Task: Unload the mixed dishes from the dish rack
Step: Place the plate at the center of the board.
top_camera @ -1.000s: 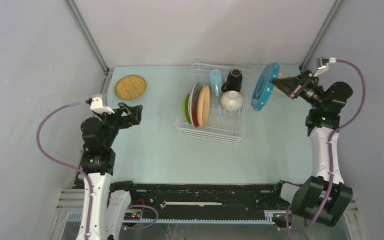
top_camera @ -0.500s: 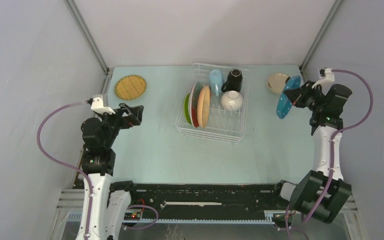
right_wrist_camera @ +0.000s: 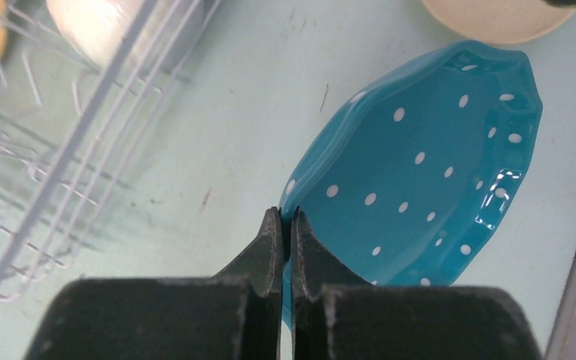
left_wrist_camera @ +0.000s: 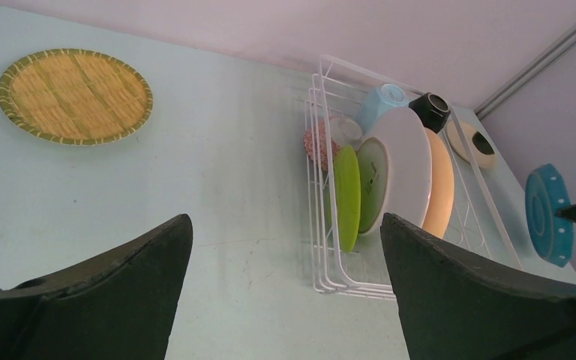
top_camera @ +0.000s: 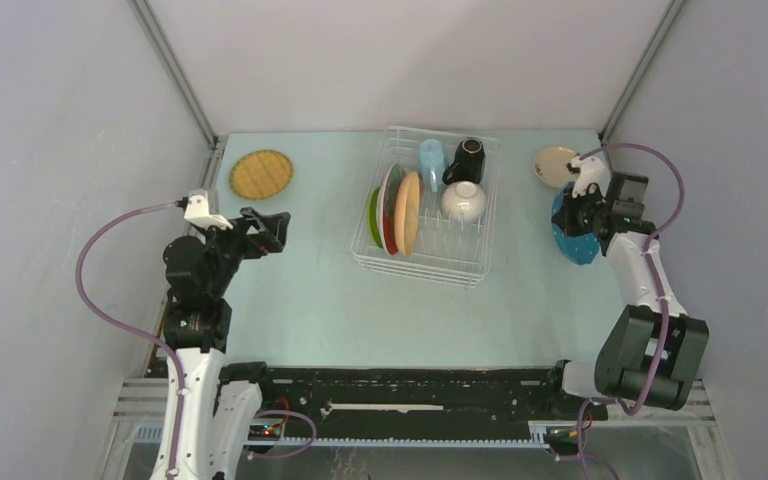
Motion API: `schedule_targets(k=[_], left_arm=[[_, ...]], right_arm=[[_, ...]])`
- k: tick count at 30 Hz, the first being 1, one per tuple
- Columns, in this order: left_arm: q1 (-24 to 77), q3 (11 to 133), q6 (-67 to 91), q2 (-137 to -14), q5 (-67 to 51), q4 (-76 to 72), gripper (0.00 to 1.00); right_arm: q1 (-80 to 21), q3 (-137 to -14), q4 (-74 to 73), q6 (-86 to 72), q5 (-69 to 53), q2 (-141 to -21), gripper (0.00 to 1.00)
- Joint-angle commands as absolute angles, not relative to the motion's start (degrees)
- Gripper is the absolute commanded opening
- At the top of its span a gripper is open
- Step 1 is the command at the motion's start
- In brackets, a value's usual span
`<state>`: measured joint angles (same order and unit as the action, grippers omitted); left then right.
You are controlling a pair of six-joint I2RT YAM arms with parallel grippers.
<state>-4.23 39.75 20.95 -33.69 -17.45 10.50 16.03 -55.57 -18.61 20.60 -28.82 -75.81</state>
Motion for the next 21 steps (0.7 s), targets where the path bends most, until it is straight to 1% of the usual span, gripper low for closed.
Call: schedule_targets(k=[1, 5, 13, 21], left_arm=[[-3.7, 40.4, 20.5, -33.2, -18.8, 10.2, 1.0], [-3.5, 40.6, 20.5, -33.4, -19.0, 10.4, 1.0], [-3.2, 40.7, 20.3, -33.5, -19.0, 10.6, 1.0], [-2.5, 41.0, 20.0, -33.5, -18.9, 10.9, 1.0]], right_arm=[[13.6, -60.5, -15.8, 33.3, -22.4, -77.3, 0.0], [11.4, -60.7, -17.2, 37.0, -19.0, -79.7, 0.0], [6.3, -60.7, -18.1, 43.5, -8.3, -86.3, 0.0], [2.3, -60.7, -15.9, 47.0, 2.2, -92.6, 0.0]])
